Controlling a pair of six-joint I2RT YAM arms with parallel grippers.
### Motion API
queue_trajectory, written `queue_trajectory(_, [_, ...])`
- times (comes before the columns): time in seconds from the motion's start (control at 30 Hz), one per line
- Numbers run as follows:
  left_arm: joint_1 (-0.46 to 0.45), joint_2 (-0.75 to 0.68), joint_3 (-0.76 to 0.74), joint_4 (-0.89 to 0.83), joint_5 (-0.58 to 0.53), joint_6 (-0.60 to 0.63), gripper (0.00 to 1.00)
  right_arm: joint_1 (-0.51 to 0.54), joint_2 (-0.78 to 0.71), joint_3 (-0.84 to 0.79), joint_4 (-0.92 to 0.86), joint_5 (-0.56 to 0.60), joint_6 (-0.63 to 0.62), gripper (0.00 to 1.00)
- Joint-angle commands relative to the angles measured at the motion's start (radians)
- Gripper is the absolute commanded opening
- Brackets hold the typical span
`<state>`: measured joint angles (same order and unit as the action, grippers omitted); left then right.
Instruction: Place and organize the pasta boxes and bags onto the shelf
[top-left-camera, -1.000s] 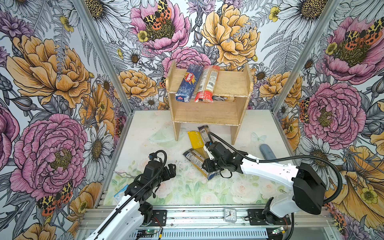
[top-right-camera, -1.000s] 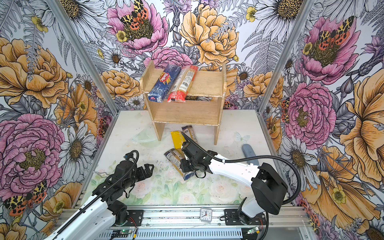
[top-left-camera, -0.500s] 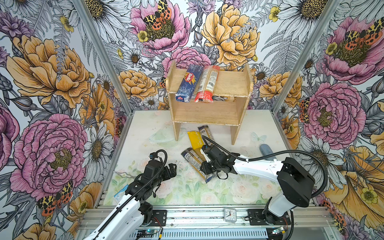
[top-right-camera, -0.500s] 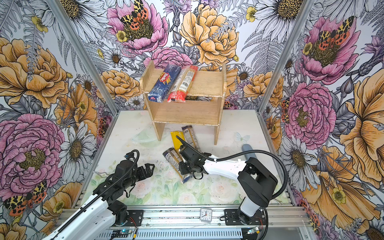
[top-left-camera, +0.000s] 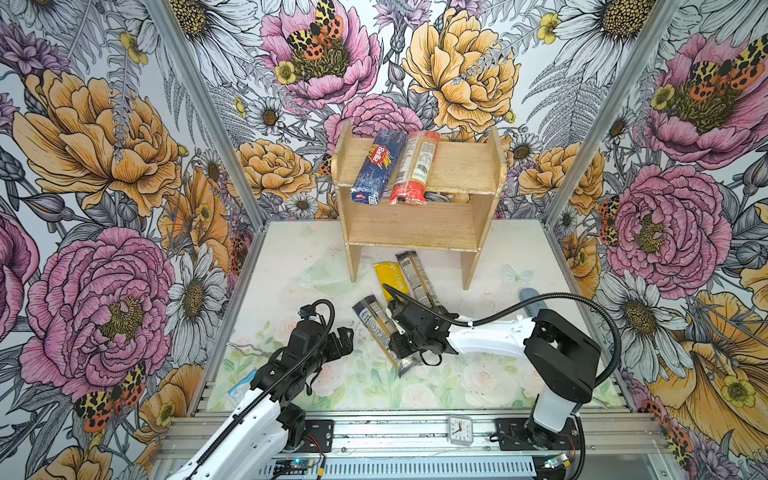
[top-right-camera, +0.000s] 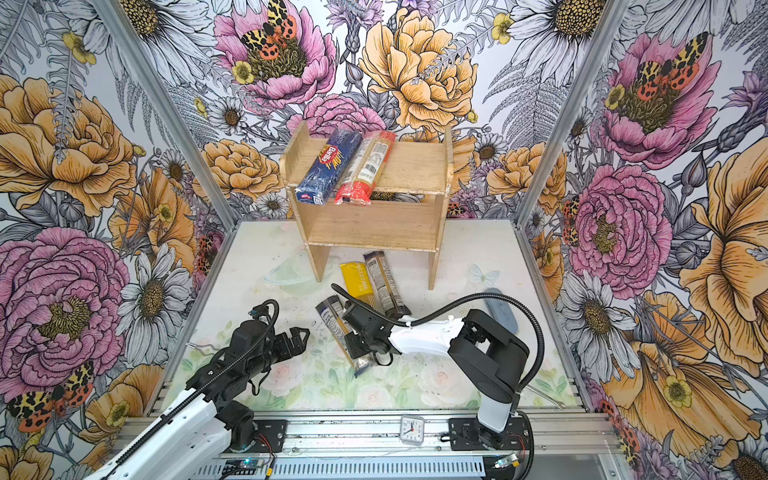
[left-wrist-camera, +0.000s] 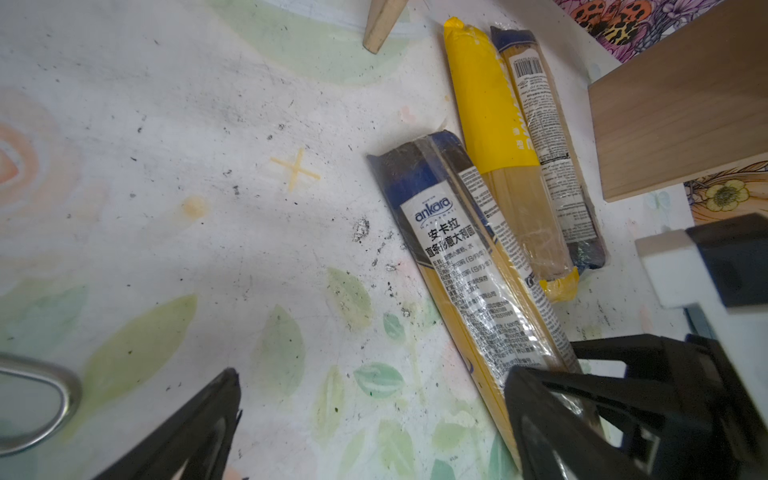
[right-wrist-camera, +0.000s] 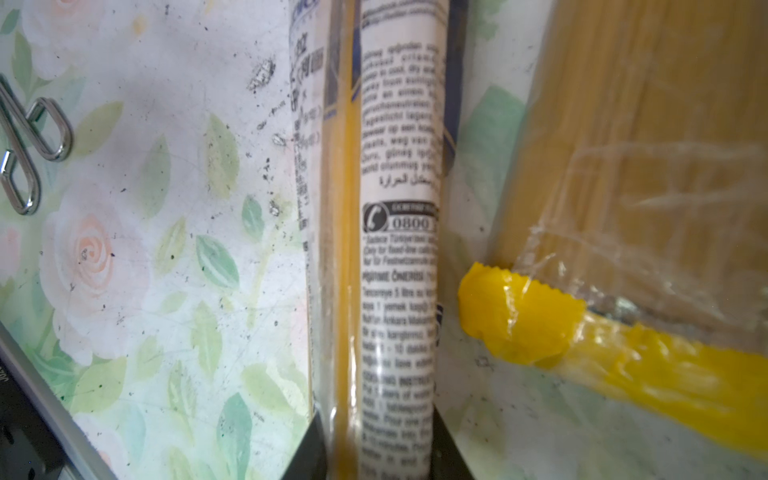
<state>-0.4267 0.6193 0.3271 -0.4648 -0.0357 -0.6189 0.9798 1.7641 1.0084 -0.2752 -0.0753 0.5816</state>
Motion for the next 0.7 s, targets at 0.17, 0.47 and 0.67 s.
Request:
queue_trajectory(0.17, [0.008,-0.006,-0.020,0.027,0.013,0.016,0.99,0.023,0.024,-0.067,-0.114,0.011,0.010,0.48])
queue_trajectory(0.47, [0.007,-0.008,-0.024,0.027,0.011,0.014,0.99,0.048,-0.072,-0.124,-0.115,0.017,-0.012,0.74])
queue_trajectory(0.67, [0.005,-0.010,-0.023,0.027,0.011,0.010,0.99,0.073,-0.101,-0.149,-0.118,0.008,-0.038,0.76])
